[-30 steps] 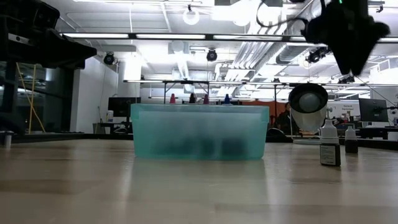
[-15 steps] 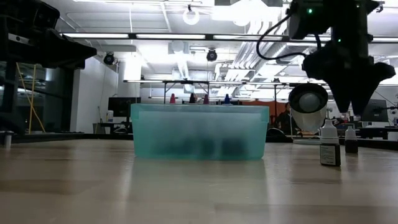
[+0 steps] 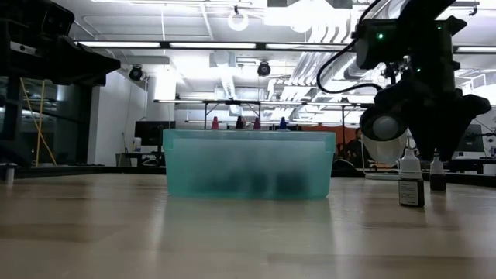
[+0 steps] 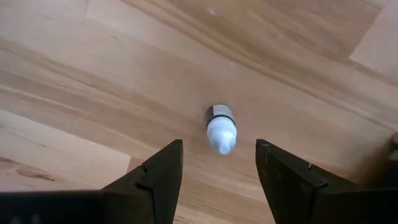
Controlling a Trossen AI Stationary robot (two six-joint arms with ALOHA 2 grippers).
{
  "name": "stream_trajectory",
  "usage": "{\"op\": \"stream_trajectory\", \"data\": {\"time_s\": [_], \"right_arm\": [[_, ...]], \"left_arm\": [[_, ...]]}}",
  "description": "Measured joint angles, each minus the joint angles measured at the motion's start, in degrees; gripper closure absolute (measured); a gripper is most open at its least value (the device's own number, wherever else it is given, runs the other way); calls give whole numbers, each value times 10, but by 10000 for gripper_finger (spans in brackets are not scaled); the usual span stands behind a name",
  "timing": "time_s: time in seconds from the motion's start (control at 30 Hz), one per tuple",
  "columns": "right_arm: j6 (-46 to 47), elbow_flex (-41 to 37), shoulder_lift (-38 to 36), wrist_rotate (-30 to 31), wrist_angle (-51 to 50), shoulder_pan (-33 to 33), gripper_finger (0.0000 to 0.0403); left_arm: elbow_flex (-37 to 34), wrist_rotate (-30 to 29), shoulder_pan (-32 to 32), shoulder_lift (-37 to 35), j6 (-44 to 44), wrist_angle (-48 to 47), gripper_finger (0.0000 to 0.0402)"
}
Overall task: Pick & Place food coloring
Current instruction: Put the small black food coloring bottle into the green bin
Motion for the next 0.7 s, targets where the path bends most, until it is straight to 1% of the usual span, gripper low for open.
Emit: {"op": "stream_trajectory", "data": {"time_s": [0.3, 0.5, 0.7], "right_arm": [[-11, 0, 41, -12, 21, -10, 212], [-14, 0, 55, -16, 20, -18, 213], [-18, 0, 55, -10, 18, -30, 237]], "left_arm": [[0, 0, 0, 0, 0, 0, 401], [0, 0, 0, 0, 0, 0, 401], [0, 0, 0, 0, 0, 0, 401]]}}
